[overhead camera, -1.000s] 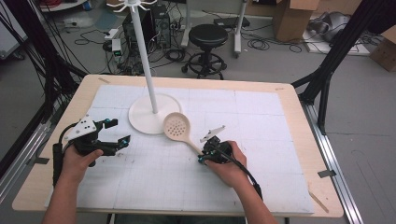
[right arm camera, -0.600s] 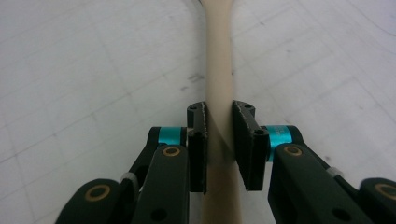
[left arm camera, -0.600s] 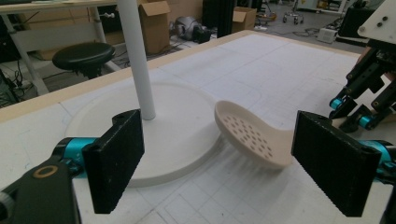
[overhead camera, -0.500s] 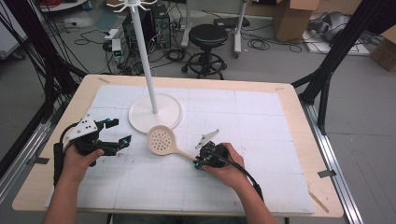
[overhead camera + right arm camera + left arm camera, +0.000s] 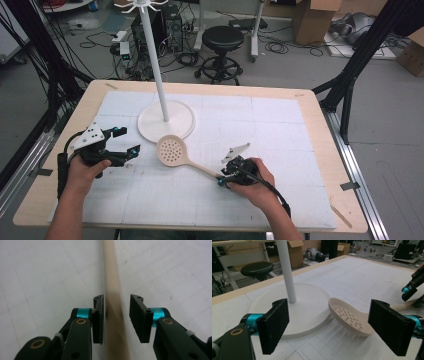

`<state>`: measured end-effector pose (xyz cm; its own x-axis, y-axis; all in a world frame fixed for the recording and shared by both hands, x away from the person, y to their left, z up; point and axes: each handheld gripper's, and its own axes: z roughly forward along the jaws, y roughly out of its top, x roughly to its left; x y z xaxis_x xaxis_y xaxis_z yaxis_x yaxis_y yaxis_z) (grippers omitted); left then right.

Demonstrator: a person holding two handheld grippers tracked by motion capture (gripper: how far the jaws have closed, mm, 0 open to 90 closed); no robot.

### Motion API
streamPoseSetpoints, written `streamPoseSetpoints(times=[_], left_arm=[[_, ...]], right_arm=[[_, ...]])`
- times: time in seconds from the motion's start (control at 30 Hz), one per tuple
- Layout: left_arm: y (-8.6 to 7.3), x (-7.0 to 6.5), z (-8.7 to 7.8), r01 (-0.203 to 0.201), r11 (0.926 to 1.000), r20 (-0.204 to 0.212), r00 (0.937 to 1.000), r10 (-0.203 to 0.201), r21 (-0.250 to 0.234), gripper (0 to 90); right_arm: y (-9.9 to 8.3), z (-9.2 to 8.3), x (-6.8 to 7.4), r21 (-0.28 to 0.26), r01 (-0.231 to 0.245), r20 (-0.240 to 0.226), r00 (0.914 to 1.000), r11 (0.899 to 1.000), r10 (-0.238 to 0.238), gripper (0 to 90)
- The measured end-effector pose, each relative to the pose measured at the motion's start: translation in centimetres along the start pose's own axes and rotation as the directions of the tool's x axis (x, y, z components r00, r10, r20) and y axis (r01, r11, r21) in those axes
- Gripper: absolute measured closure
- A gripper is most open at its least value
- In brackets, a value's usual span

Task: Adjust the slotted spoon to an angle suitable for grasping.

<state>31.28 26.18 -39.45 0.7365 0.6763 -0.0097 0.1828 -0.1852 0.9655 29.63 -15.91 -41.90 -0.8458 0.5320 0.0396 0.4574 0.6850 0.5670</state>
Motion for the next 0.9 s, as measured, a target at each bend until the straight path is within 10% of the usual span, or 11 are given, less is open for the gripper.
streamPoseSetpoints(times=[0.43, 0.9], left_arm=[[0.3, 0.0, -0.5, 0.000, 0.9998, -0.007, 1.0000, 0.000, -0.020, 17.9], [0.8, -0.2, -0.8, -0.017, 0.9992, -0.003, 0.9999, 0.017, -0.036, 17.9]], right_arm=[[0.5, 1.0, 0.2, 0.030, 0.093, -0.012, 0.9957, 0.995, -0.092, 71.5], [5.8, 4.6, 3.0, 0.046, 0.249, -0.068, 0.9669, 0.967, -0.246, 70.7]])
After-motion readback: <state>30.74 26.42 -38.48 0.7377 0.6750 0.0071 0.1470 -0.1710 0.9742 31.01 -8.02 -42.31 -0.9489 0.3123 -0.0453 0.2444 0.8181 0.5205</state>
